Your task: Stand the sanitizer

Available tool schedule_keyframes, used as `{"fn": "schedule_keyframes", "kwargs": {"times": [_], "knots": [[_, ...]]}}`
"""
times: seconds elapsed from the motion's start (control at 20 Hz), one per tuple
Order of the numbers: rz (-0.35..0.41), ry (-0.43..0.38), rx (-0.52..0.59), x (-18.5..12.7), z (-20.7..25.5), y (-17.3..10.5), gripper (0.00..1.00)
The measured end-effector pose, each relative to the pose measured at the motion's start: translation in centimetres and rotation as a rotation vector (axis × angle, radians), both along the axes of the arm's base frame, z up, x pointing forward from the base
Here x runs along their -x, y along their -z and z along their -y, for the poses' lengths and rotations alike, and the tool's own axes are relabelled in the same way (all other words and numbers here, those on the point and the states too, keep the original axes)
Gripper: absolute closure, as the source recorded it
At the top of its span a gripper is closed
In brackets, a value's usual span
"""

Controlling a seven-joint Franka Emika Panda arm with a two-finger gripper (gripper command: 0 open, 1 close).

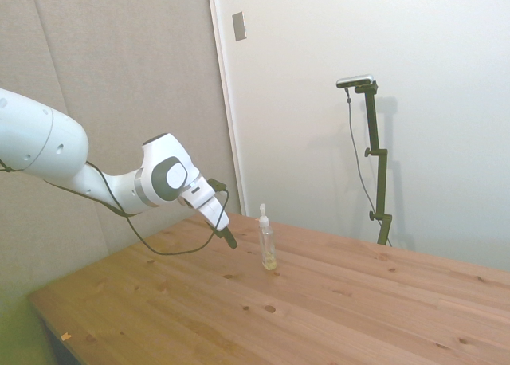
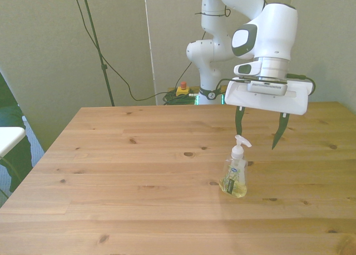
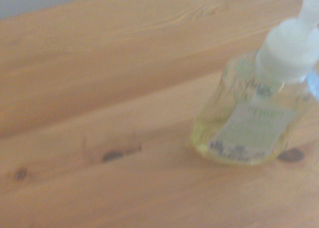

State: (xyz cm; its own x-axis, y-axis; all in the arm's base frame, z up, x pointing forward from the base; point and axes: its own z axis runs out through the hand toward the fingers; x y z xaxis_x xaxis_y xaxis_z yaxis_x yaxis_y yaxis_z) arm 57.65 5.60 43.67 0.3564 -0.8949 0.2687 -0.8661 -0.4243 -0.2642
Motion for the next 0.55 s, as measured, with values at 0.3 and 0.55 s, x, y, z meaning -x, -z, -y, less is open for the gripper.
{"fn": "schedule_keyframes", "kwargs": {"times": [0.3, 0.55], "knots": [[-0.195, -0.132, -0.024, 5.0, -0.7, -0.8, 0.00], [-0.288, -0.218, -0.050, 9.3, -1.4, -0.8, 0.00]]}}
